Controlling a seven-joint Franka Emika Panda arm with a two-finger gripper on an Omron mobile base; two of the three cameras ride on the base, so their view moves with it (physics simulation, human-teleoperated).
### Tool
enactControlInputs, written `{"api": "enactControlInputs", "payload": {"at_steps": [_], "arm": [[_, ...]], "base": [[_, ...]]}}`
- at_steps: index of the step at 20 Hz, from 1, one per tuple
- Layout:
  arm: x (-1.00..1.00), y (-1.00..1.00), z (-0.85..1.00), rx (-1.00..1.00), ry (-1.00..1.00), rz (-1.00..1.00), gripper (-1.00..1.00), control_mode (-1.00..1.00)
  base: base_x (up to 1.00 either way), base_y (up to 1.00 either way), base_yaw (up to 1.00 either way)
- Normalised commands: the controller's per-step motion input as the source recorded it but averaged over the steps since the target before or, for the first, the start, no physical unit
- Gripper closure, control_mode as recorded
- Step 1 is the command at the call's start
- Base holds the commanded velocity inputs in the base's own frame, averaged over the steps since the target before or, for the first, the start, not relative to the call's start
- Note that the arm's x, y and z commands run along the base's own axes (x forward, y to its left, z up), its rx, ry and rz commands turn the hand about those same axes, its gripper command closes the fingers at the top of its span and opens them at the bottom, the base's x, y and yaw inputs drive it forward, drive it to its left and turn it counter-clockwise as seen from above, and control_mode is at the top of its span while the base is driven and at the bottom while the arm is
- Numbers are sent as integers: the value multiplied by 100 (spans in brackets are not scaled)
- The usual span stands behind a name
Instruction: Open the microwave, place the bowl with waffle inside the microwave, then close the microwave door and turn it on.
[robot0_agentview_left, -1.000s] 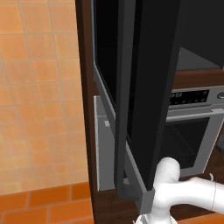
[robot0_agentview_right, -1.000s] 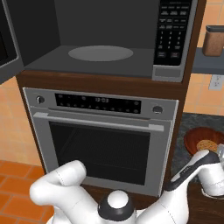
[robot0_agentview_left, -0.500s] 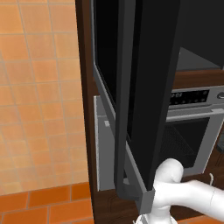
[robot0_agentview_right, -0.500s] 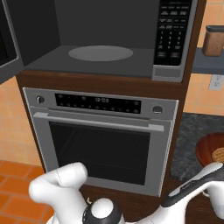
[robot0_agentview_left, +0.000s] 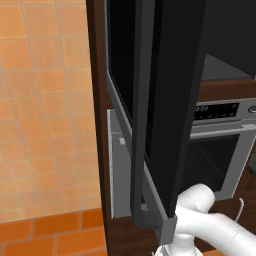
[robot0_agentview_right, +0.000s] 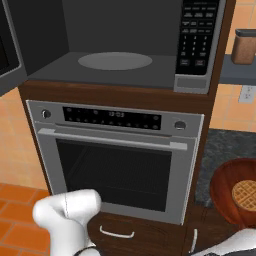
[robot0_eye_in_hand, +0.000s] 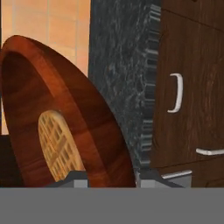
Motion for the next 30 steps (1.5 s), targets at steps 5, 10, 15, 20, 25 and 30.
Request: {"api": "enactControlInputs", "payload": {"at_steps": [5,10,15,20,25,30], "arm": [[-96,100,13,-1,-35,3,100,-100],[-28,100,72,0,-29,0,100,-100],[1,100,97,-1,-3,6,100,-100],[33,100,88,-3,0,9,100,-100],[25,100,100,-2,0,7,100,-100],[33,100,87,-2,3,1,100,-100]], "base": [[0,0,0],[0,0,0],[0,0,0],[0,0,0],[0,0,0],[0,0,0]]}}
